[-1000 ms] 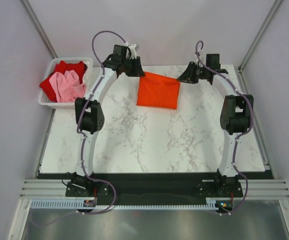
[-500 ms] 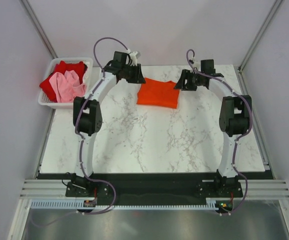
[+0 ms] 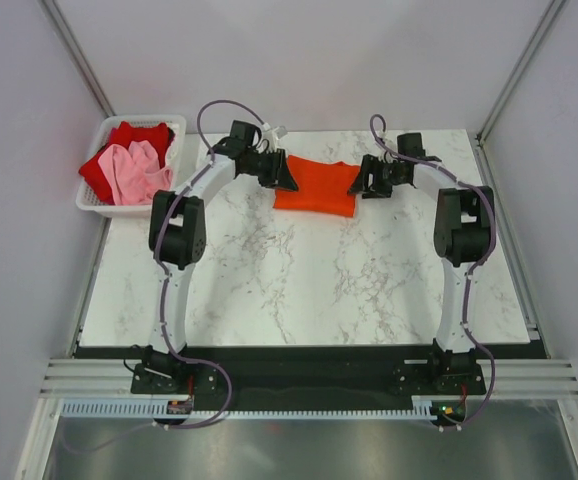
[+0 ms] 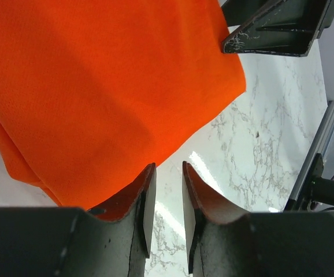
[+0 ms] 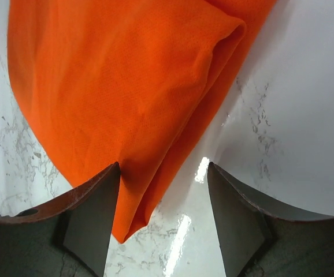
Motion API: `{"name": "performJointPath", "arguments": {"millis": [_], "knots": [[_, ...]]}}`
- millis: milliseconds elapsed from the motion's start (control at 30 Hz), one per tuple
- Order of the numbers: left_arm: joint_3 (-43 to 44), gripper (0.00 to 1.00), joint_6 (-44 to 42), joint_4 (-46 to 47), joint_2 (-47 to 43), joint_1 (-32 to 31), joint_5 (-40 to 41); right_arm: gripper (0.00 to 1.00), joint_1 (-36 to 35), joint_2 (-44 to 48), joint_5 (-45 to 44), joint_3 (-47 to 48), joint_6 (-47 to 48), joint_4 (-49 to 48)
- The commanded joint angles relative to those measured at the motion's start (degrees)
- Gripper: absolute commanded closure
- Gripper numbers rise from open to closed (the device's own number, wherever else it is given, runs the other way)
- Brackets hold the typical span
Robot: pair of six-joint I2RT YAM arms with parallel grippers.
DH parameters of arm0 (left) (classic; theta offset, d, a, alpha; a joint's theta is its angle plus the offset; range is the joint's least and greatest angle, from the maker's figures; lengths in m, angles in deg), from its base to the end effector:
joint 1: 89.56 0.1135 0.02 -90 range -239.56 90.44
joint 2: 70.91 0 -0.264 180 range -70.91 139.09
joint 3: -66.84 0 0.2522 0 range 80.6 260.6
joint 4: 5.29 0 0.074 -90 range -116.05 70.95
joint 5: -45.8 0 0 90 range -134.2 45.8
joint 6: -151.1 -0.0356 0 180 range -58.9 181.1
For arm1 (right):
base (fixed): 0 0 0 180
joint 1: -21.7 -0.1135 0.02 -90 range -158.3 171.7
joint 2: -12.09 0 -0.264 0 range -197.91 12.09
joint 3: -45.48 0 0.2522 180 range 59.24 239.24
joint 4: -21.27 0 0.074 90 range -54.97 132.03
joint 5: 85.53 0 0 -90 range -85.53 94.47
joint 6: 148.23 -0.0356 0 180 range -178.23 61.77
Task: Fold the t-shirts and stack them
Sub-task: Neatly place the folded tshirt to the corner
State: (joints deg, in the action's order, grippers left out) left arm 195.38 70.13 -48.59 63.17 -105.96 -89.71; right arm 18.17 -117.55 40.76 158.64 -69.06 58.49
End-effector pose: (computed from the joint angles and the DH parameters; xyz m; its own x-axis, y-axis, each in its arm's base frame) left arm 0.4915 -0.1711 0.2043 -0.8150 0.1252 -0.5657 0.5269 0.5664 -0.6337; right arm 0.4888 0.0513 0.1625 -0.8651 0.0984 -0.4918 -0.2411 0.7783 0.5797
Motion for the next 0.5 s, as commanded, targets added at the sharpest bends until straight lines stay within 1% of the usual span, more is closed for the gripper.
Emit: {"name": "performJointPath", "arguments": {"millis": [0, 200, 333, 433, 467], "knots": [[0.7, 0.69, 0.0, 0.8, 2.7, 0.0, -2.4, 0.30, -0.2, -2.9, 2.4, 1.9, -2.4, -2.3], [-1.8, 0.71, -0.5, 0.3, 4.8, -0.6, -1.8, 0.30, -0.2, -6.5, 4.5, -0.9, -7.7, -6.1], [-1.8, 0.71, -0.9, -0.3, 6.3, -1.3, -0.9, 0.31, -0.7, -8.4, 6.0, -1.4, -11.4, -8.3], [-1.3, 0.71, -1.1, -0.3, 7.4, -2.1, -0.1, 0.34, -1.0, -10.3, 6.7, -0.5, -13.6, -9.5], [-1.2, 0.71, -1.2, -0.3, 7.6, -2.3, 0.2, 0.37, -1.1, -10.6, 6.8, -0.3, -13.9, -9.6]]}}
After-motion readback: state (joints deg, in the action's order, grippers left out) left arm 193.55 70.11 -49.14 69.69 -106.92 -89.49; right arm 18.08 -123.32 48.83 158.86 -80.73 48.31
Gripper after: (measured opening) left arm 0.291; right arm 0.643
